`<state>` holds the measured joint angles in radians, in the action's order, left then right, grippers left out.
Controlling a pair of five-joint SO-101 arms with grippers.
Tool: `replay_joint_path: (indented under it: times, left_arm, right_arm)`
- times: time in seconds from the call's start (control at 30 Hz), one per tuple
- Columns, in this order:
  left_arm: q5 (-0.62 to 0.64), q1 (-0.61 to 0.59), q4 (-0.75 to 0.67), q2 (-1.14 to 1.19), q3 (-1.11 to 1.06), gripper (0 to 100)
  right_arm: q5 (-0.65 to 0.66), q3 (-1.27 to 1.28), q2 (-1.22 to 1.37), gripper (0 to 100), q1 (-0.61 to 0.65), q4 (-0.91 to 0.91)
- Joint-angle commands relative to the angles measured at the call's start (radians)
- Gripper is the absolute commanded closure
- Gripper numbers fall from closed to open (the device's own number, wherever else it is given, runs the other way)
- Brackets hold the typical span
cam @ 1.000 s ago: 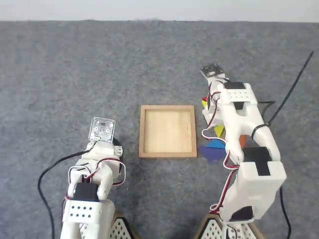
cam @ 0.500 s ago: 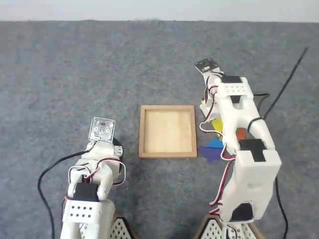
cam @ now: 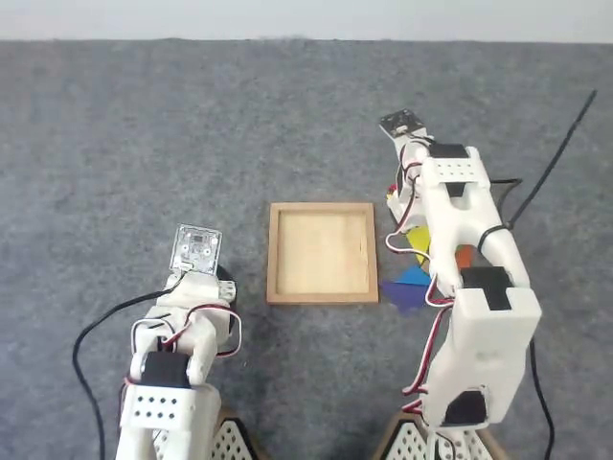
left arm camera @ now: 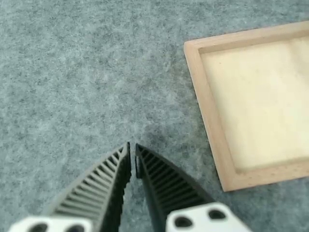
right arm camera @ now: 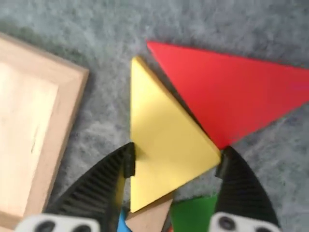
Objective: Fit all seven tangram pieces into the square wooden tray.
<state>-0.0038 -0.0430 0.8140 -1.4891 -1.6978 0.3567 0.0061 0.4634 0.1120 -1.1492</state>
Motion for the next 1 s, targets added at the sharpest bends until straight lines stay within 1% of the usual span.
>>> replay_joint_path:
  times: [0.0, 0.2, 0.37, 0.43, 0.57, 0.63, 0.83, 0.97]
  left_arm:
    - [0.005, -0.005, 0.002, -0.012, 0.008, 98]
    - [0.005, -0.005, 0.002, -0.012, 0.008, 98]
    - [0.005, -0.005, 0.002, -0.012, 0.008, 98]
    - [0.005, -0.005, 0.002, -0.012, 0.008, 98]
    - [0.005, -0.005, 0.002, -0.012, 0.008, 98]
    - [0.005, -0.005, 0.002, -0.012, 0.008, 98]
    - [0.005, -0.005, 0.002, -0.012, 0.008, 98]
    - [0.005, -0.005, 0.002, -0.012, 0.008, 98]
  right_arm:
    - [-0.028, 0.028, 0.007, 85.2, 0.013, -0.067]
    - [-0.068, 0.034, -0.022, 85.5, 0.013, -0.081]
    - [-0.069, 0.153, -0.182, 85.0, 0.013, -0.065]
    - [-0.064, 0.226, -0.252, 84.3, 0.016, -0.028]
    - [-0.060, 0.350, -0.340, 72.8, 0.062, 0.082]
    - [-0.044, 0.354, -0.348, 68.9, 0.082, 0.101]
    - [0.080, 0.278, -0.286, 70.2, 0.081, 0.101]
    - [0.104, 0.216, -0.188, 70.1, 0.079, 0.096]
